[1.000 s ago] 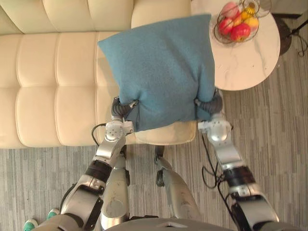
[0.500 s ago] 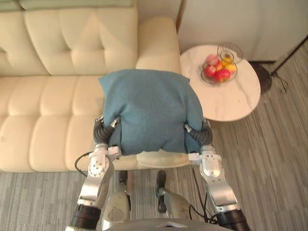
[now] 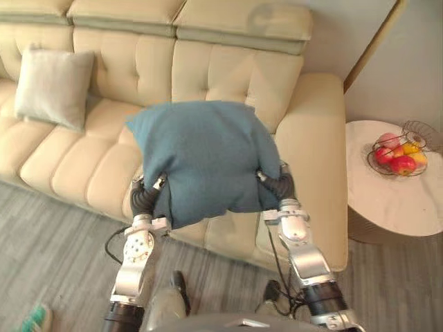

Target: Pick up cushions and gather them together orderly.

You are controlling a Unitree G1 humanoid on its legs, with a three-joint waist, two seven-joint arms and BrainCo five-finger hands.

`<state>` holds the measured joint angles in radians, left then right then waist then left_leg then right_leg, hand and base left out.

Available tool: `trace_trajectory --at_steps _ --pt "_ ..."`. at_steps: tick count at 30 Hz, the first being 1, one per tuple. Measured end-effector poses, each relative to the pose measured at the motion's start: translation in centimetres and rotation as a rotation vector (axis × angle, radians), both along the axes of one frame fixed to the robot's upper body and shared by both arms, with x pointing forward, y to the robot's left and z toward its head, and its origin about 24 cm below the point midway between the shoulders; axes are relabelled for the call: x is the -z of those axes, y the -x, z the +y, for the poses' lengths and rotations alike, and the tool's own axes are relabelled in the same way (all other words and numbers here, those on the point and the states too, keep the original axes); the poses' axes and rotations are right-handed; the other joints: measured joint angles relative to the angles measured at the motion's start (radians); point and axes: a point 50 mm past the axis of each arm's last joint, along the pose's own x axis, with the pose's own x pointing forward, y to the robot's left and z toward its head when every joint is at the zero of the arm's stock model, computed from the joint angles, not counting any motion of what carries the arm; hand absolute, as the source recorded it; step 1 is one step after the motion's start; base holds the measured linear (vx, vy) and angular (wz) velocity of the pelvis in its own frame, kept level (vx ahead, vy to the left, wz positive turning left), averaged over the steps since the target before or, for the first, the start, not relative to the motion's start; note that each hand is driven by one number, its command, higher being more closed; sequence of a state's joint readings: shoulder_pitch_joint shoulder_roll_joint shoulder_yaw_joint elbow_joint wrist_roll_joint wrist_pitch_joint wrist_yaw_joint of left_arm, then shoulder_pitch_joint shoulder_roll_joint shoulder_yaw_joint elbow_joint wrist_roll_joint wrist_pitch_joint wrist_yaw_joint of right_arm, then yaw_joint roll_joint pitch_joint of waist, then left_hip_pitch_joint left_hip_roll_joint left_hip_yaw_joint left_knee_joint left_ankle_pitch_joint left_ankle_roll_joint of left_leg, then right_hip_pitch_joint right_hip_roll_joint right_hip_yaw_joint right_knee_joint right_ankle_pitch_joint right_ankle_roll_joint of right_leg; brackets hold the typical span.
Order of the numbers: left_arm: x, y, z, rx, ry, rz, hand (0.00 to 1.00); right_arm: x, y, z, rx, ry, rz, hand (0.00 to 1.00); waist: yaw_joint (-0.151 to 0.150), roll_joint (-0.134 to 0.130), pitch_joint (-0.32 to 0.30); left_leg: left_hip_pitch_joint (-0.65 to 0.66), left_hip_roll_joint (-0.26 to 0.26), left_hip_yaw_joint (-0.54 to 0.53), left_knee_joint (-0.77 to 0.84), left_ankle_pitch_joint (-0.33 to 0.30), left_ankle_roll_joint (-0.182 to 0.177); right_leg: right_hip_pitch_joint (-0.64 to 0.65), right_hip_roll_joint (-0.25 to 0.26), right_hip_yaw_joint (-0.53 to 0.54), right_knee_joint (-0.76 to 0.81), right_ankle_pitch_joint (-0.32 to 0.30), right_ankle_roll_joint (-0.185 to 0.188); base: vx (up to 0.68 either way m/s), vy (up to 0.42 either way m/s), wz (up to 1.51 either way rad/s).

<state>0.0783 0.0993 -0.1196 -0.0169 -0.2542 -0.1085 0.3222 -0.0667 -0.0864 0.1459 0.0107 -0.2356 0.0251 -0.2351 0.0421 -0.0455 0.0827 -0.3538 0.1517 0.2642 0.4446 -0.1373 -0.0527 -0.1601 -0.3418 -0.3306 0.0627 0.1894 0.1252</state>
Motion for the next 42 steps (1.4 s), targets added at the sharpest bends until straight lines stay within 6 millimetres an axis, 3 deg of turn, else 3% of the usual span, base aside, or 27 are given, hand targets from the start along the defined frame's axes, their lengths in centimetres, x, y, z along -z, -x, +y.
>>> trace_trajectory --at_steps 2,3,4,5,7,9,10,12,13,16,18,20,22,26,28,30,32,33,34,36,39,42 --pt "1.3 0.5 0.1 -0.001 -0.005 0.063 1.00 1.1 0.7 -0.1 -0.009 0.013 0.046 1.00 0.010 -0.007 0.007 -0.010 -0.010 0.025 0.081 -0.071 0.034 -0.070 -0.041 0.065 0.123 0.002 -0.005 -0.10 0.347 -0.36" --pt "1.7 0.8 0.1 0.003 -0.007 0.089 1.00 1.5 1.1 -0.2 -0.005 0.013 0.065 1.00 0.003 -0.012 0.017 -0.008 -0.032 0.048 0.078 -0.082 0.067 -0.143 -0.070 0.107 0.235 -0.012 -0.067 -0.11 0.293 -0.24" --pt "1.8 0.8 0.1 0.006 -0.008 0.096 1.00 1.7 1.1 -0.2 -0.003 0.014 0.073 1.00 -0.009 -0.013 0.023 -0.005 -0.042 0.050 0.072 -0.083 0.080 -0.171 -0.067 0.126 0.306 -0.051 -0.098 -0.09 0.253 -0.14" --pt "2.0 0.9 0.1 0.012 -0.008 0.105 1.00 2.1 1.3 -0.2 -0.001 0.015 0.090 1.00 -0.019 -0.021 0.036 0.017 -0.058 0.053 0.049 -0.080 0.090 -0.193 -0.033 0.169 0.392 -0.129 -0.099 -0.04 0.123 -0.04" --pt "2.1 1.0 -0.2 0.040 -0.007 0.115 1.00 2.5 1.6 -0.5 0.005 0.021 0.110 1.00 -0.028 -0.020 0.059 0.060 -0.075 0.042 -0.014 -0.063 0.114 -0.185 0.104 0.208 0.456 -0.292 -0.071 -0.02 0.072 -0.05" --pt "2.0 0.9 -0.2 0.052 -0.011 0.109 1.00 2.4 1.5 -0.6 0.006 0.021 0.106 1.00 -0.045 -0.026 0.063 0.060 -0.093 0.037 -0.065 -0.034 0.122 -0.192 0.207 0.168 0.407 -0.342 -0.076 0.01 0.010 0.06" --pt "2.0 0.9 -0.3 0.053 -0.011 0.109 1.00 2.3 1.5 -0.6 0.006 0.023 0.104 1.00 -0.049 -0.026 0.064 0.060 -0.097 0.037 -0.072 -0.030 0.126 -0.192 0.222 0.157 0.389 -0.348 -0.089 0.07 -0.021 0.23" --pt "1.6 0.7 -0.8 0.078 -0.023 0.092 1.00 2.1 1.3 -1.3 0.009 0.044 0.099 1.00 -0.063 0.005 0.084 0.061 -0.100 0.005 -0.100 -0.006 0.147 -0.213 0.244 0.156 0.383 -0.368 -0.114 0.10 -0.028 0.10" --pt "1.4 0.6 -0.9 0.079 -0.024 0.086 1.00 2.2 1.3 -1.4 0.004 0.041 0.103 1.00 -0.065 0.007 0.084 0.061 -0.102 -0.004 -0.111 0.000 0.138 -0.223 0.248 0.161 0.376 -0.365 -0.115 0.10 -0.047 0.33" --pt "1.2 0.3 -1.8 0.130 -0.025 0.075 1.00 2.9 2.4 -2.3 0.034 0.037 0.133 1.00 -0.111 0.013 0.089 0.061 -0.134 -0.113 -0.112 -0.008 0.094 -0.206 0.262 0.205 0.353 -0.337 -0.134 0.18 -0.161 1.02" --pt "0.9 0.6 -2.8 0.182 -0.014 0.062 1.00 3.1 3.6 -3.1 0.066 0.034 0.146 1.00 -0.102 0.028 0.090 0.059 -0.120 -0.151 -0.078 -0.027 0.056 -0.180 0.254 0.135 0.384 -0.370 -0.147 0.33 -0.254 0.87" --pt "0.3 0.7 -3.1 0.185 0.003 0.035 1.00 2.3 4.2 -3.2 0.070 0.029 0.119 1.00 -0.099 0.044 0.089 0.043 -0.068 -0.124 -0.021 -0.024 0.021 -0.146 0.273 0.077 0.377 -0.378 -0.158 0.27 -0.206 0.37" --pt "0.1 0.8 -3.2 0.184 0.008 0.027 1.00 1.6 4.7 -3.2 0.075 0.024 0.088 1.00 -0.099 0.045 0.089 0.044 -0.042 -0.072 0.014 -0.022 0.018 -0.112 0.284 0.064 0.356 -0.378 -0.158 0.19 -0.098 0.16" --pt "-0.6 1.0 -2.9 0.170 0.018 -0.004 1.00 -1.2 5.1 -3.3 0.077 0.033 -0.034 1.00 -0.066 0.048 0.087 -0.005 0.035 0.065 0.214 -0.015 0.024 -0.063 0.306 0.126 0.287 -0.378 -0.159 0.15 0.023 -0.38" --pt "-0.8 1.0 -3.1 0.167 0.033 -0.019 1.00 -1.8 5.0 -3.3 0.074 0.039 -0.056 1.00 -0.055 0.051 0.087 -0.029 0.055 0.075 0.248 -0.061 0.041 -0.048 0.305 0.165 0.259 -0.378 -0.159 0.15 0.153 -0.56" --pt "-0.7 1.1 -3.2 0.167 0.042 -0.020 1.00 -1.7 5.0 -3.3 0.077 0.035 -0.054 1.00 -0.040 0.050 0.087 -0.028 0.087 0.058 0.190 -0.112 0.026 -0.032 0.299 0.230 0.248 -0.378 -0.157 0.13 0.204 -0.66" --pt "-0.5 1.3 -3.1 0.167 0.043 -0.011 1.00 -1.6 5.0 -3.3 0.077 0.035 -0.051 1.00 -0.025 0.051 0.086 -0.024 0.071 -0.031 0.054 -0.100 0.013 -0.029 0.282 0.292 0.249 -0.383 -0.119 0.11 0.324 -0.85" --pt "-0.3 1.5 -3.1 0.167 0.047 -0.002 1.00 -1.5 5.1 -3.3 0.076 0.036 -0.044 1.00 -0.007 0.062 0.085 0.011 0.061 -0.114 -0.075 -0.034 -0.014 -0.040 0.285 0.331 0.270 -0.397 -0.084 0.12 0.449 -1.04" --pt "-0.1 1.7 -3.0 0.164 0.042 0.011 1.00 -1.0 5.1 -3.1 0.076 0.026 -0.026 1.00 -0.004 0.054 0.086 0.017 0.047 -0.106 -0.062 0.033 -0.053 -0.046 0.276 0.362 0.285 -0.409 -0.055 0.11 0.375 -0.75" --pt "0.2 2.0 -2.9 0.161 0.041 0.023 1.00 -0.4 5.6 -2.9 0.089 0.000 0.004 1.00 -0.009 0.039 0.082 0.000 0.007 -0.130 0.008 0.012 -0.027 -0.047 0.238 0.381 0.268 -0.386 -0.038 0.11 0.330 -0.33" --pt "0.5 2.7 -2.4 0.151 0.032 0.043 1.00 -0.2 5.7 -2.4 0.066 -0.007 0.016 1.00 0.006 0.039 0.082 -0.001 0.010 -0.093 0.070 -0.043 -0.001 -0.047 0.231 0.433 0.231 -0.341 -0.016 0.05 0.249 -0.66" --pt "0.6 3.0 -2.3 0.153 0.033 0.048 1.00 -0.2 5.7 -2.4 0.066 -0.006 0.017 1.00 0.012 0.037 0.080 0.012 0.017 -0.054 0.077 -0.084 0.002 -0.053 0.233 0.481 0.184 -0.308 0.000 -0.02 0.131 -0.70"
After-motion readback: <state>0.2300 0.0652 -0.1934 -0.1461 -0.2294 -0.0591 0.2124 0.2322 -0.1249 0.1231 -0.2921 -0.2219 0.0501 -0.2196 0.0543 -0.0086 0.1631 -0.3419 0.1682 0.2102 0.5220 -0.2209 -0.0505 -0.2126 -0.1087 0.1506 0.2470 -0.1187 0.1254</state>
